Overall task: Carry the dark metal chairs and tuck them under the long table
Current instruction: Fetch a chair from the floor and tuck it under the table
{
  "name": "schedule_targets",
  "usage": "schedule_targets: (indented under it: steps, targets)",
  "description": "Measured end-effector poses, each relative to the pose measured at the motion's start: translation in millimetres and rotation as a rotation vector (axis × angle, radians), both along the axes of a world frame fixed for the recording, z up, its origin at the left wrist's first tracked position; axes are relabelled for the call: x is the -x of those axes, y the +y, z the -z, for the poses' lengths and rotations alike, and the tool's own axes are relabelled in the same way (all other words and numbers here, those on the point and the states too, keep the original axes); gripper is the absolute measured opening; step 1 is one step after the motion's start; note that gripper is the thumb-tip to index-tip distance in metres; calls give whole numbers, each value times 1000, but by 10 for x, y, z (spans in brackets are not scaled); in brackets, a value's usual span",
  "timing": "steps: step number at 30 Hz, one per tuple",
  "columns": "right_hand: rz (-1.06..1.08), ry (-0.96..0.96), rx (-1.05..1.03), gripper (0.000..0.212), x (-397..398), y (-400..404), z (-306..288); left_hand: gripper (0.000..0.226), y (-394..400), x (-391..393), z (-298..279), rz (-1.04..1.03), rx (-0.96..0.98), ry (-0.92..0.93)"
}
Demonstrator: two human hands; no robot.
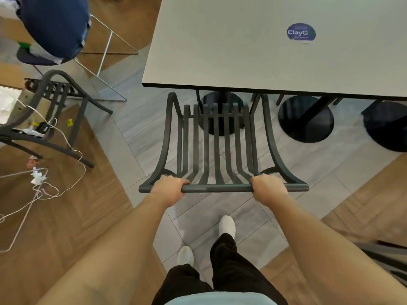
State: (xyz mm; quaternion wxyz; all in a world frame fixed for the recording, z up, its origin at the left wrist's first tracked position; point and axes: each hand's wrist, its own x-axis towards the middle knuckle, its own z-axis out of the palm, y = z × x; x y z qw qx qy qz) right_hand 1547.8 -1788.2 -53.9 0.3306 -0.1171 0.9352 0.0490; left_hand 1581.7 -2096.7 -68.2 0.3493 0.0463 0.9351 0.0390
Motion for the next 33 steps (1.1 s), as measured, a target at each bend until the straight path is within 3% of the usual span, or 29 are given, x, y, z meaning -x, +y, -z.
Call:
schedule_targets:
  steps: [8,12,15,21,27,33]
  targets:
    - [75,-18,140,18,-20,32,-53,42,-18,31,-31,-98,-99,-75]
    - [175,-81,216,27,-87,23,-198,71,-9,43,-190,-86,-221,-82]
    - [247,-40,255,35,-242,8,-355,71,74,64,-405,-8,-253,-12]
    - [559,161,394,39,-755,-23,-743,44,381,-56,-773,200,-331,141]
    - [733,134,279,28,-1477,245,-934,33,897,-366,-931,444,-390,156]
    - [904,130,170,36,-2301,735,-1019,36,1501,-749,-958,658,-359,121]
